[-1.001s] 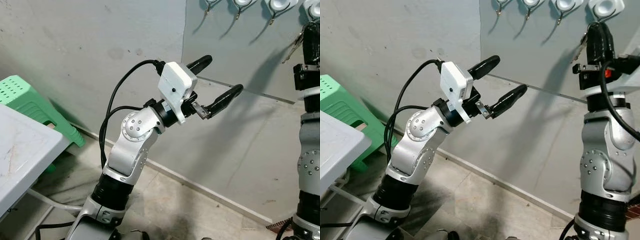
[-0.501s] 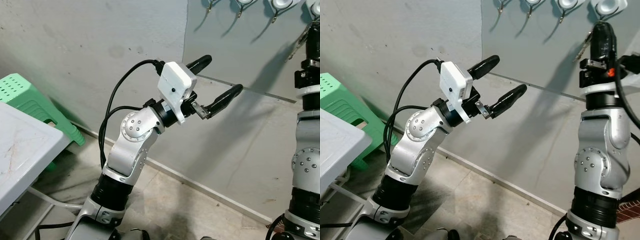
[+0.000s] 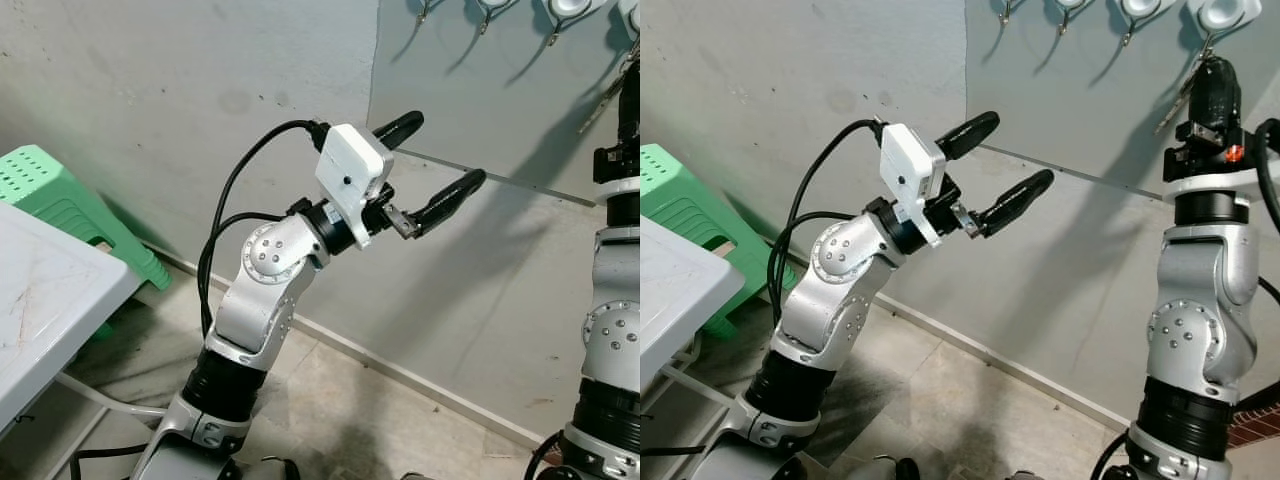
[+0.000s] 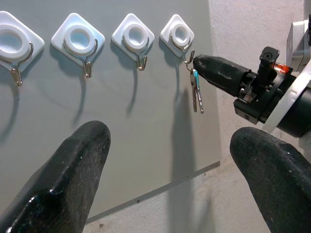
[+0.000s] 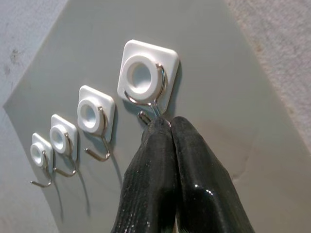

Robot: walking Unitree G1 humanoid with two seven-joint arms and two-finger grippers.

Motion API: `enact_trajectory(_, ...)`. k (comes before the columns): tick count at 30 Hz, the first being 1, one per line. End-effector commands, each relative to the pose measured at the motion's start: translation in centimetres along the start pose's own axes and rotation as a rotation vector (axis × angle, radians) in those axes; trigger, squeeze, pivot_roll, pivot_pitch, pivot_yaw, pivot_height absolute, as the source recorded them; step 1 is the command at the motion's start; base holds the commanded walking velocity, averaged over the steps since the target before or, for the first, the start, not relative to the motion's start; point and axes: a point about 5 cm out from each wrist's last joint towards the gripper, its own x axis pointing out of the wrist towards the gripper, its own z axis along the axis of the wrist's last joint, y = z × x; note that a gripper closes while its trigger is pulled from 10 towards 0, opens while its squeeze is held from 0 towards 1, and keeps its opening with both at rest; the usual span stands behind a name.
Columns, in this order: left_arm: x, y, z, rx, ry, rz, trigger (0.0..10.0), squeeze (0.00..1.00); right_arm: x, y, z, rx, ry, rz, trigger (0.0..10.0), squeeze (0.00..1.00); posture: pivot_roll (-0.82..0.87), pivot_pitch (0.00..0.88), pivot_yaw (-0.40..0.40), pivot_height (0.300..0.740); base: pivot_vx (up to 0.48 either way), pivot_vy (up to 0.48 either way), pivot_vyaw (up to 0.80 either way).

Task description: Hang keys on a hook

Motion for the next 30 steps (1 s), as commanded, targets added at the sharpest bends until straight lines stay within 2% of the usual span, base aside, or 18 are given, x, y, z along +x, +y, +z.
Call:
enact_trajectory(1,-0.2,0.0,0.3,0.0,-0.011,0.007,10.0,0.0,-0.4,-0.3,-0.5,0.024,0.026,-0.016,10.0,1.0,-0.05,0.126,0.009,0.721,0.0,0.0,0.0)
enact_trajectory(13,-0.7,0.4,0.1,-0.012,-0.007,0.057,10.0,0.0,-1.5,-0.1,-2.5,0.044,0.102,-0.004,10.0,1.0,-0.04,0.11,0.004,0.721,0.0,0.0,0.0)
enact_trajectory(21,-1.4,0.9,-0.6,-0.027,0.006,0.145,10.0,0.0,-2.8,-0.3,-4.4,-0.027,0.191,0.01,10.0,1.0,-0.04,0.107,0.003,0.721,0.0,0.0,0.0)
enact_trajectory(22,-1.7,1.1,-0.8,-0.033,0.011,0.174,10.0,0.0,-3.1,-0.4,-4.8,-0.056,0.211,0.013,10.0,0.88,-0.04,0.107,0.003,0.721,0.0,0.0,0.0)
enact_trajectory(23,-1.8,1.3,-1.0,-0.037,0.014,0.192,10.0,0.0,-3.3,-0.4,-5.0,-0.07,0.22,0.016,10.0,0.0,-0.04,0.107,0.003,0.721,0.0,0.0,0.0)
enact_trajectory(25,-2.1,1.5,-1.3,-0.041,0.024,0.223,10.0,0.0,-3.7,-0.5,-5.4,-0.085,0.238,0.022,10.0,0.0,-0.04,0.107,0.003,0.721,0.0,0.0,0.0)
enact_trajectory(30,-4.8,2.9,-3.9,-0.064,0.106,0.405,10.0,0.0,-5.6,-1.7,-7.8,-0.209,0.354,0.0,10.0,0.0,-0.04,0.106,0.006,0.721,0.0,0.0,0.0)
